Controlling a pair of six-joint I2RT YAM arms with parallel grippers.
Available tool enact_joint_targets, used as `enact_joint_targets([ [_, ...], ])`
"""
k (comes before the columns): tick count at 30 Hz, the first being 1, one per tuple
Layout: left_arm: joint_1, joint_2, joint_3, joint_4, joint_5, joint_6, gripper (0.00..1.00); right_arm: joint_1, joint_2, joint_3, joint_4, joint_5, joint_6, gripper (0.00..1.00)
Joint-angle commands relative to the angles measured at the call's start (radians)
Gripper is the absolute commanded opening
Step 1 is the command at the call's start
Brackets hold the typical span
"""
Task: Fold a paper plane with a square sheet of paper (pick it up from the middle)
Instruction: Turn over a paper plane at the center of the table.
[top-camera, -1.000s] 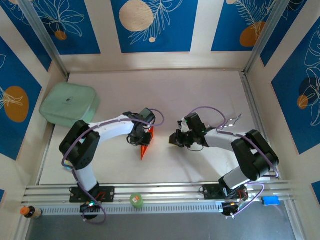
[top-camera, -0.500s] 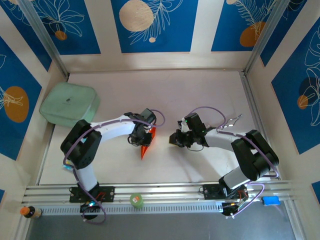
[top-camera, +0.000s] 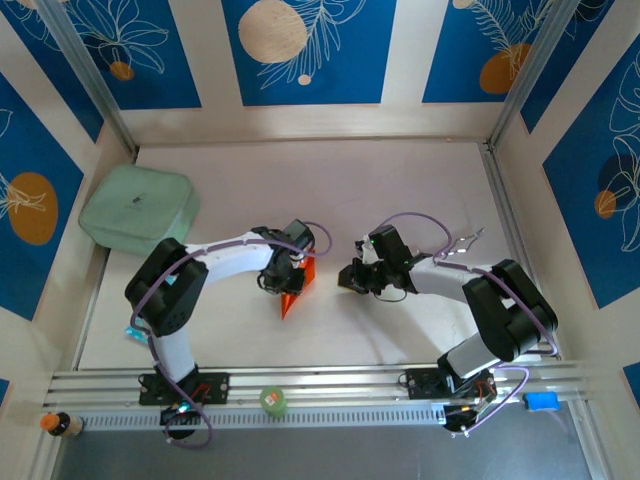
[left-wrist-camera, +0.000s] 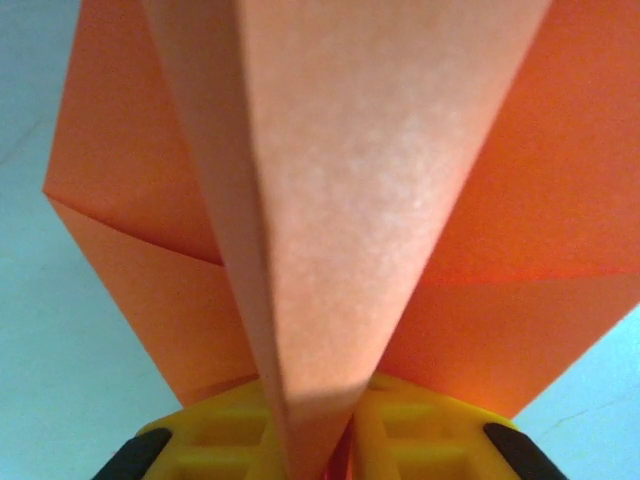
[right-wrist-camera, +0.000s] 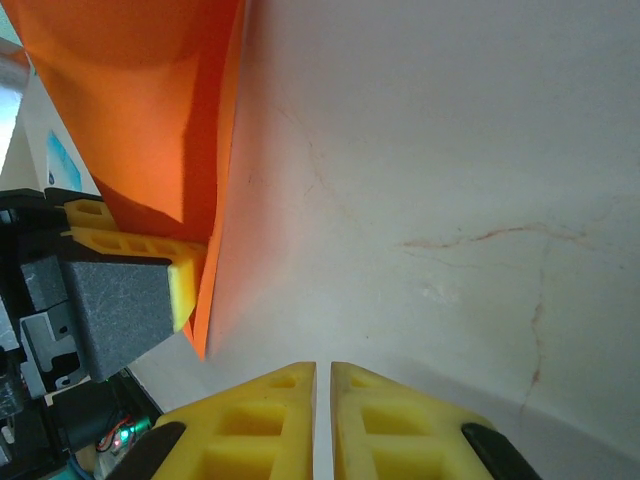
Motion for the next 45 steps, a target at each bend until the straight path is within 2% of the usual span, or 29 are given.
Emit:
enact_joint_targets([
  [1, -0.017, 0.018, -0.015, -0.003, -0.023, -0.029, 0.18, 0.007, 0.014, 0.024, -0.018, -0.018, -0.010, 0.12],
  [13, -0.064, -0.019, -0.052, 0.021, -0.151, -0.141, 0.26, 0.006, 0.003, 0.016, -0.015, -0.015, -0.009, 0.12],
  [28, -0.093, -0.006, -0.060, 0.091, -0.231, -0.326, 0.38, -0.005, -0.030, 0.011, -0.026, -0.011, -0.013, 0.12],
  [39, -0.122, 0.067, 0.050, -0.018, -0.297, -0.391, 0.39, -0.007, -0.037, 0.015, -0.035, -0.003, -0.014, 0.12],
  [45, -0.136, 0.056, 0.071, -0.033, -0.331, -0.406, 0.40, -0.007, -0.041, 0.017, -0.043, 0.005, -0.011, 0.12],
])
